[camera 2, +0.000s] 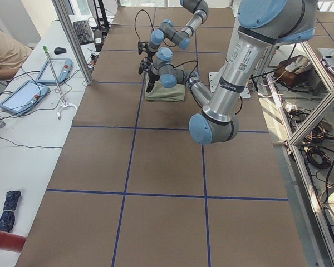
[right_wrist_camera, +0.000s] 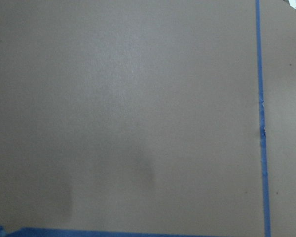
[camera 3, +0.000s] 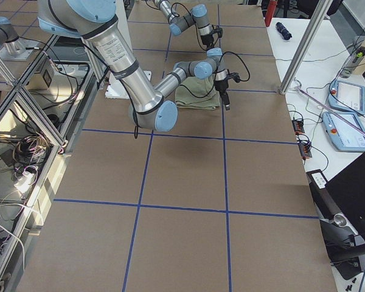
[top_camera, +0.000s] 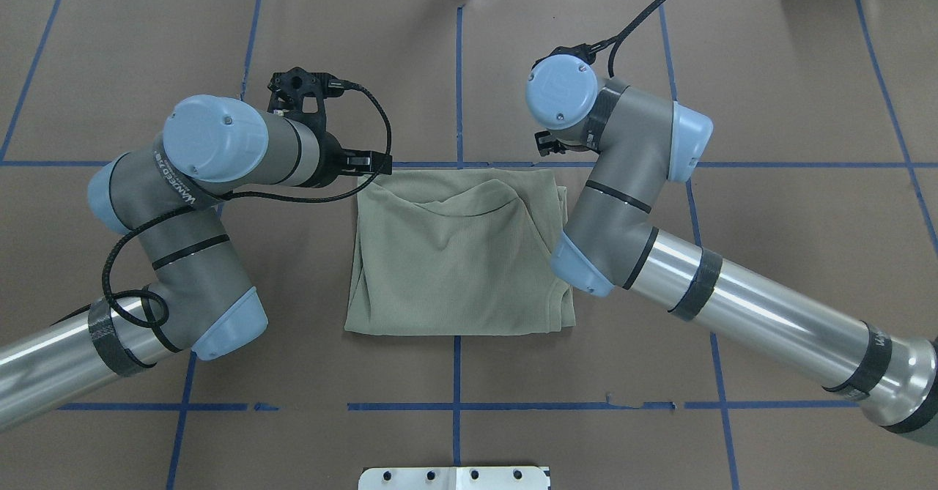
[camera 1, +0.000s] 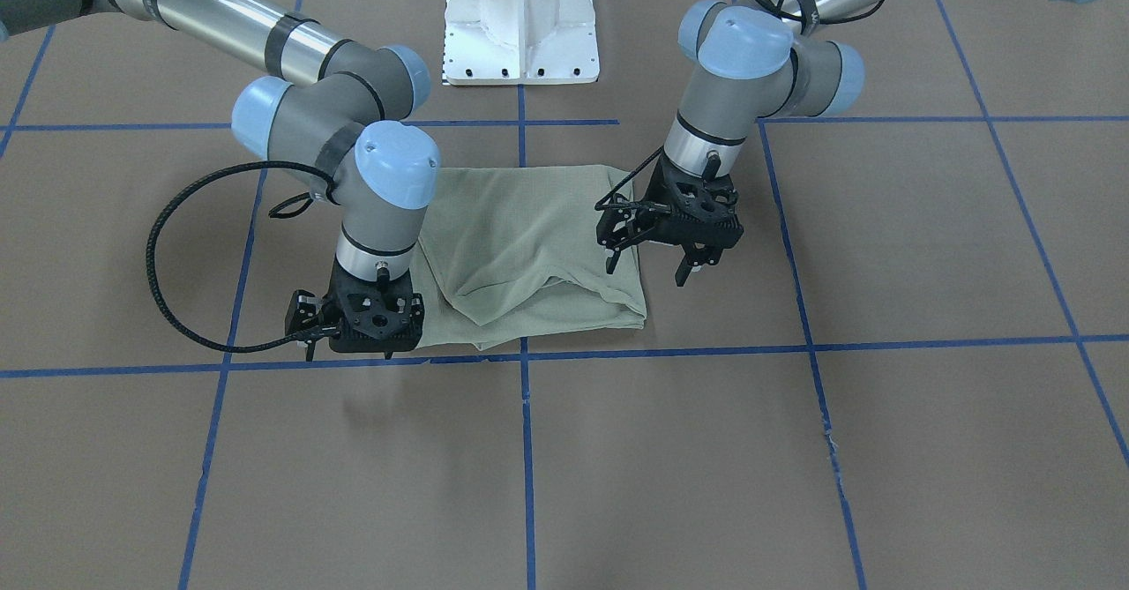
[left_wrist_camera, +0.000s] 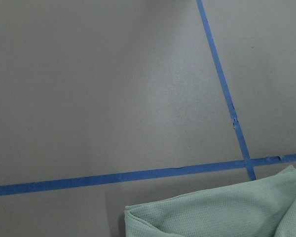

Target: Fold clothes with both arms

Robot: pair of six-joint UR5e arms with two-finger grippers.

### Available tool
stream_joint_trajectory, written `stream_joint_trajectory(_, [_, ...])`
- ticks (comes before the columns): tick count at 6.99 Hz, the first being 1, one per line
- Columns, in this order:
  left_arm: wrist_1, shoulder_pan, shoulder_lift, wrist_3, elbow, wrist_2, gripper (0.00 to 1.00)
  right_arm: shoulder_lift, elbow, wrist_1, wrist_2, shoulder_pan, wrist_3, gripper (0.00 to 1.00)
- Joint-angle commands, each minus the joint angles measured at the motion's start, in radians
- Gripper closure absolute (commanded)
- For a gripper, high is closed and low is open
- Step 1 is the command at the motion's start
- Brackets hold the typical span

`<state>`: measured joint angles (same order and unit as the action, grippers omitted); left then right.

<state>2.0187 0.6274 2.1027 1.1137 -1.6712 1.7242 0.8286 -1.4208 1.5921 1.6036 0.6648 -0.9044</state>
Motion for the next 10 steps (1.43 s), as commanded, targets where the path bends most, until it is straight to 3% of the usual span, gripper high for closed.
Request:
stream_joint_trajectory(1, [0.000, 0.000, -0.001, 0.000, -0.001, 0.000, 0.00, -0.063, -0.007, -0.070, 0.107, -0.007, -0.281, 0.00])
stream_joint_trajectory(4, [0.000, 0.000, -0.001, 0.000, -0.001, 0.000, 0.00, -0.052, -0.010, -0.138, 0.073, -0.100, -0.457, 0.11])
stream_joint_trajectory(7, [0.000, 0.000, -0.001, 0.000, -0.002, 0.000, 0.00, -0.010, -0.006, -0.193, 0.032, -0.132, -0.476, 0.18])
stream_joint_trajectory(9, [0.000, 0.000, -0.001, 0.001, -0.002, 0.000, 0.00, -0.006, -0.001, -0.195, 0.024, -0.134, -0.476, 0.36])
stream_joint_trajectory(10, [0.000, 0.000, -0.001, 0.000, -0.002, 0.000, 0.00, -0.011, -0.003, -0.196, 0.024, -0.134, -0.484, 0.60])
